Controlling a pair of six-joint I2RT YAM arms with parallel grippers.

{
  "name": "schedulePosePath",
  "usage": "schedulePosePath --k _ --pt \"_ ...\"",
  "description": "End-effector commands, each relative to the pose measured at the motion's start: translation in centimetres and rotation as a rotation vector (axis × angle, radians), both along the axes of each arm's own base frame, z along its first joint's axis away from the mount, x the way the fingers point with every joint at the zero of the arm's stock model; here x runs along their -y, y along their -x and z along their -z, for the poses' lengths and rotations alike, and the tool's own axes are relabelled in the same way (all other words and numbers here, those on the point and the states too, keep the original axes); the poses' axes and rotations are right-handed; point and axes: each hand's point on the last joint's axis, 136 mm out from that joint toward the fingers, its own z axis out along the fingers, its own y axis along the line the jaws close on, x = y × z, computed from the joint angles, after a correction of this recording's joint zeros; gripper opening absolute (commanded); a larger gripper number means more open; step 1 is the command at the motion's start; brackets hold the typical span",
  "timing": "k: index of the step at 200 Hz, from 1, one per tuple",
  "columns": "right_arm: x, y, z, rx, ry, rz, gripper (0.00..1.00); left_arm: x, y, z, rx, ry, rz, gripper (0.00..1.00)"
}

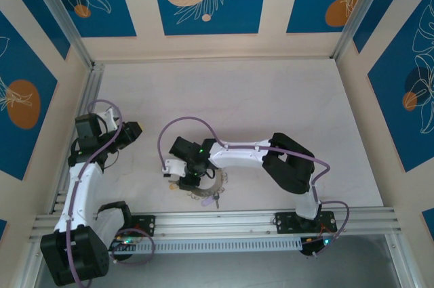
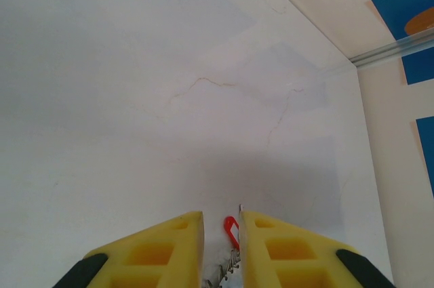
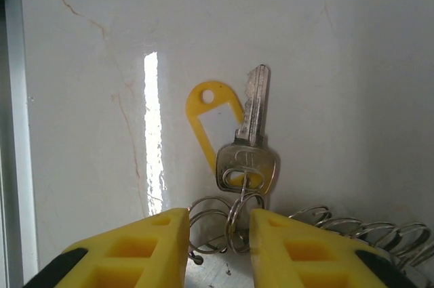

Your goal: Put the keys on the keyring

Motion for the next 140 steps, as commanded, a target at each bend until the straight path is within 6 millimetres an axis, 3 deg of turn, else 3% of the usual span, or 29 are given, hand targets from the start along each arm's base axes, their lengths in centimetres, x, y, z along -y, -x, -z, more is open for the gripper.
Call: schedulePosePath --k 1,86,140 --pt "0.4 0.4 1.0 -0.002 0.034 -0.020 0.29 -0.1 -0.1 -0.6 0.032 0.007 0.009 0.21" --pt "0.1 -0.3 1.8 0.013 0.060 -0.014 0.27 -0.1 -0.1 -0.8 0.041 0.005 0.009 0.21" --pt "0.4 -0.5 2.0 0.031 0.073 -0.014 0.14 0.0 -0.2 -0.9 0.045 0.008 0.011 0.21"
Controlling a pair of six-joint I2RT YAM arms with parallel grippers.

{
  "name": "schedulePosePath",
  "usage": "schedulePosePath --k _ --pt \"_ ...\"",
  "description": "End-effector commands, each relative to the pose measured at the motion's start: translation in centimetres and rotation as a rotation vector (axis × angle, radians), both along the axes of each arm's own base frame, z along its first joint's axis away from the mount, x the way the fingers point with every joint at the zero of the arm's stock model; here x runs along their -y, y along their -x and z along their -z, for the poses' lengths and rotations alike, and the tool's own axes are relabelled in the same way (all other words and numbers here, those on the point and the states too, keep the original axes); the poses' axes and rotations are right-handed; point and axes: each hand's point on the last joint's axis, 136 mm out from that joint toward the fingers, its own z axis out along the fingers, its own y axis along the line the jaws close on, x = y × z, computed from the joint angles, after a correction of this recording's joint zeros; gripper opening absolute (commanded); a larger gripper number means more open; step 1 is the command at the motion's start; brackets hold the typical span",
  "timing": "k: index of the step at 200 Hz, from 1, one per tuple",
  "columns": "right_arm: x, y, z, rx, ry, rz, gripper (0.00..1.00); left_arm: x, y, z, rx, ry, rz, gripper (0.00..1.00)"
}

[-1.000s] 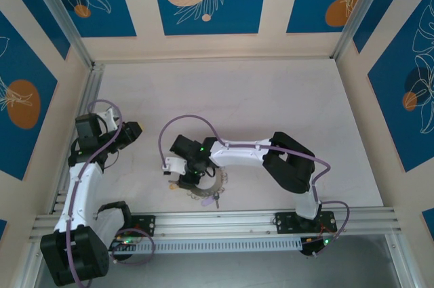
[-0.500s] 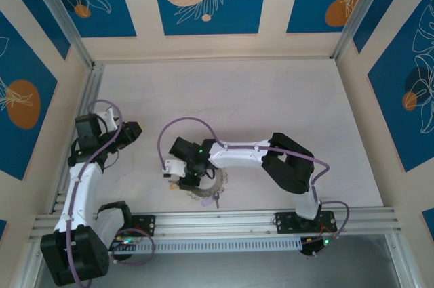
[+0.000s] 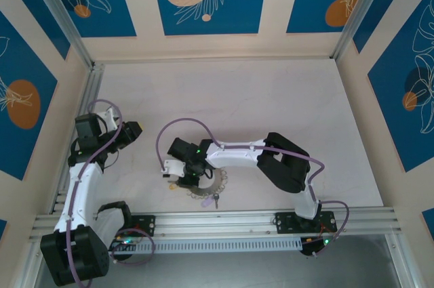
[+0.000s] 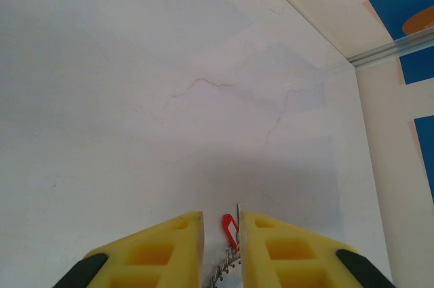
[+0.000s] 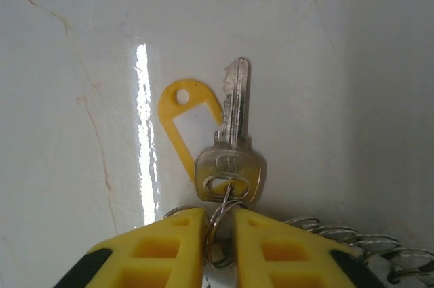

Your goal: Put the keys on the keyring

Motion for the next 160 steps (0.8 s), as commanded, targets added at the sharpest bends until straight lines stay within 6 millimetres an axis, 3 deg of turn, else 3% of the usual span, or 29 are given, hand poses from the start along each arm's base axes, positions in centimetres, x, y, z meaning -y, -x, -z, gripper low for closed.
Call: schedulePosePath --k 1,29,53,64,110,160 --pt "0.6 0.2 0.7 0.002 0.042 -0.014 0.14 -0.1 -0.1 -0.7 0.038 0.007 0.008 0.21" --pt "0.7 -0.1 0.3 0.025 0.032 -0.013 0.12 -0.1 -0.1 -0.8 0.041 0.007 0.005 0.21" --pt "0.7 -0.6 -0.2 0.053 0.013 -0.003 0.00 -0.2 -0.2 -0.8 0.041 0.007 0.004 0.21" --pt "0.6 -0.9 -0.9 0.054 -0.017 0.006 0.00 -0.1 -0.1 -0.8 0.039 0.007 0.005 0.21" --pt "0.5 -2.5 -5.2 0.087 -0.159 0.057 0.00 -0.1 -0.2 -0.9 0.044 0.012 0.008 0.21" --pt "0.8 -2.9 -10.5 0.062 -0.342 0.089 0.00 0.6 -0.1 -2.2 0.084 0.031 0.049 0.21"
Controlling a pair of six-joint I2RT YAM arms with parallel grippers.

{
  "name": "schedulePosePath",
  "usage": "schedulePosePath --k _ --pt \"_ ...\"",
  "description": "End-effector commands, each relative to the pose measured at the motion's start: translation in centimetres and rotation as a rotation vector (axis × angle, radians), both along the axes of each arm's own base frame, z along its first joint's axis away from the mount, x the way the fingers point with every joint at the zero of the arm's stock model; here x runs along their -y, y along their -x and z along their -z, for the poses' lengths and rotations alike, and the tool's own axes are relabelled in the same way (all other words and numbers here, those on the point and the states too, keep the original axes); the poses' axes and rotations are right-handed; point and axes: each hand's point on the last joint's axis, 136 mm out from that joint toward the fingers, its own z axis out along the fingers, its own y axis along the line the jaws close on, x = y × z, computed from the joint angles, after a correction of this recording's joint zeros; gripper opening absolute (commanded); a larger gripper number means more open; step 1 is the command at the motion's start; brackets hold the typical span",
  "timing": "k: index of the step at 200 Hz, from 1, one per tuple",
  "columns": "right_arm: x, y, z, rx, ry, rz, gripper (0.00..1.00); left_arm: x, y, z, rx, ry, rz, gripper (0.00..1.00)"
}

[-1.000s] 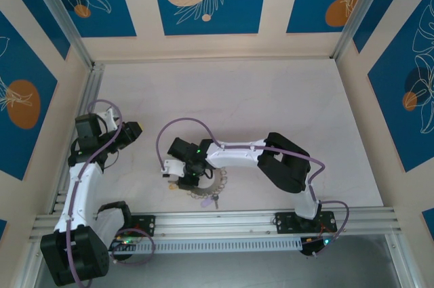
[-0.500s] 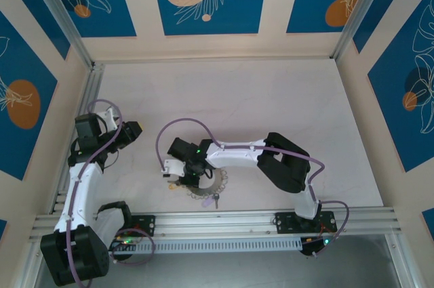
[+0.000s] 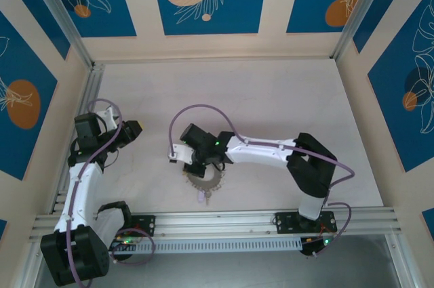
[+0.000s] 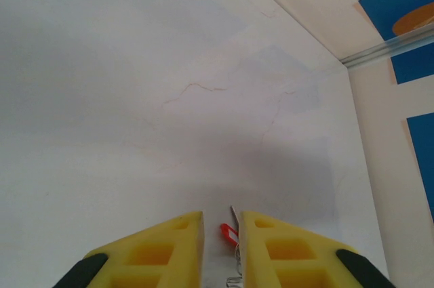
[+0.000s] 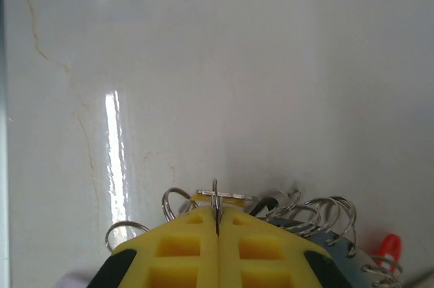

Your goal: Put the keys on the keyring

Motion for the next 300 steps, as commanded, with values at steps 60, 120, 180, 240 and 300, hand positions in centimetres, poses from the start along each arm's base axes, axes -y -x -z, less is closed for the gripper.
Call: schedulePosePath --k 60,120,180,240,300 --pt "1.0 -0.6 -12.4 -0.055 -0.492 0.027 0.00 2.6 0.7 -5.9 0.196 0.056 0.153 0.16" --pt "3.1 0.8 -22.5 0.041 -0.739 -0.056 0.00 9.3 5.0 -15.3 0.548 0.108 0.490 0.12" --pt "5.1 3.4 -29.1 0.149 -0.852 -0.187 0.00 14.2 10.0 -21.3 0.749 0.144 0.763 0.10" --pt "7.3 3.8 -32.7 0.173 -0.959 -0.213 0.00 17.0 12.2 -22.2 0.775 0.138 0.889 0.08" --pt "8.4 3.9 -34.0 0.174 -1.002 -0.226 0.00 18.8 13.9 -22.5 0.777 0.123 0.988 0.08"
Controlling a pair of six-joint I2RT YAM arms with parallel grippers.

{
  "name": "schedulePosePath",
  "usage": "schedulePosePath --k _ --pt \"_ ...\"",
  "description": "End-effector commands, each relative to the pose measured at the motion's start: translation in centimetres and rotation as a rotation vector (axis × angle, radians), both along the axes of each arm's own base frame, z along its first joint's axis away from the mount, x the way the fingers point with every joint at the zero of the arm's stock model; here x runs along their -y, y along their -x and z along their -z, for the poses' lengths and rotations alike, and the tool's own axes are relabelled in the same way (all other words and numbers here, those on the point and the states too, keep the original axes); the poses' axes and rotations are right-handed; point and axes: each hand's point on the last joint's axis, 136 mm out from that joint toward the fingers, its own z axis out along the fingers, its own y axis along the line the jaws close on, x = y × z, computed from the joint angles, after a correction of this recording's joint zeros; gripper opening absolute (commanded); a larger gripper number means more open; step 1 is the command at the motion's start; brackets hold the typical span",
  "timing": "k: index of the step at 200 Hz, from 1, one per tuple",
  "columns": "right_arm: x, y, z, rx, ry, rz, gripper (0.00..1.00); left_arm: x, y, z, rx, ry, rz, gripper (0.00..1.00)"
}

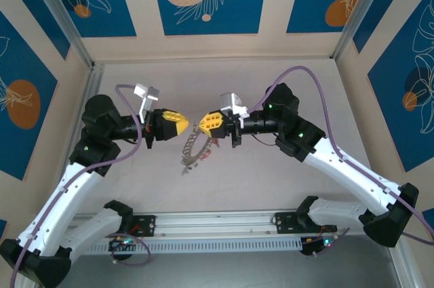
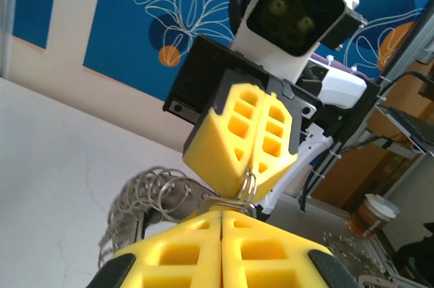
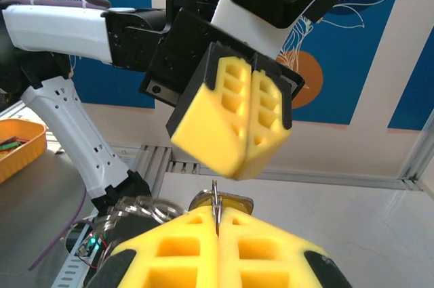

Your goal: Put the keys on the keyring

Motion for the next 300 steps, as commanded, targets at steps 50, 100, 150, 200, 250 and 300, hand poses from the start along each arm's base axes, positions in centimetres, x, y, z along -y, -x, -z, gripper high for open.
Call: schedulePosePath --k 50,100,150,200,250,300 --pt "1.1 1.7 -3.5 0.048 -0.092 -0.063 0.00 1.4 0.8 -0.4 0.088 -0.070 0.021 0.08" --pt "1.1 1.6 -3.4 0.038 -0.085 -0.062 0.00 2.2 1.8 -1.1 0.117 -0.075 0.066 0.08" --pt "1.3 1.5 -3.4 0.037 -0.088 -0.057 0.00 2.4 3.0 -2.3 0.148 -0.051 0.102 0.07" --pt "1.7 1.0 -3.3 0.042 -0.088 -0.025 0.00 2.5 3.6 -2.8 0.156 -0.042 0.128 0.06" --pt "1.9 0.5 -3.4 0.043 -0.099 0.002 0.00 2.6 4.5 -3.7 0.165 -0.024 0.158 0.05" --pt "2.2 0.3 -3.3 0.039 -0.108 0.011 0.00 3.6 4.9 -4.0 0.171 -0.032 0.190 0.05"
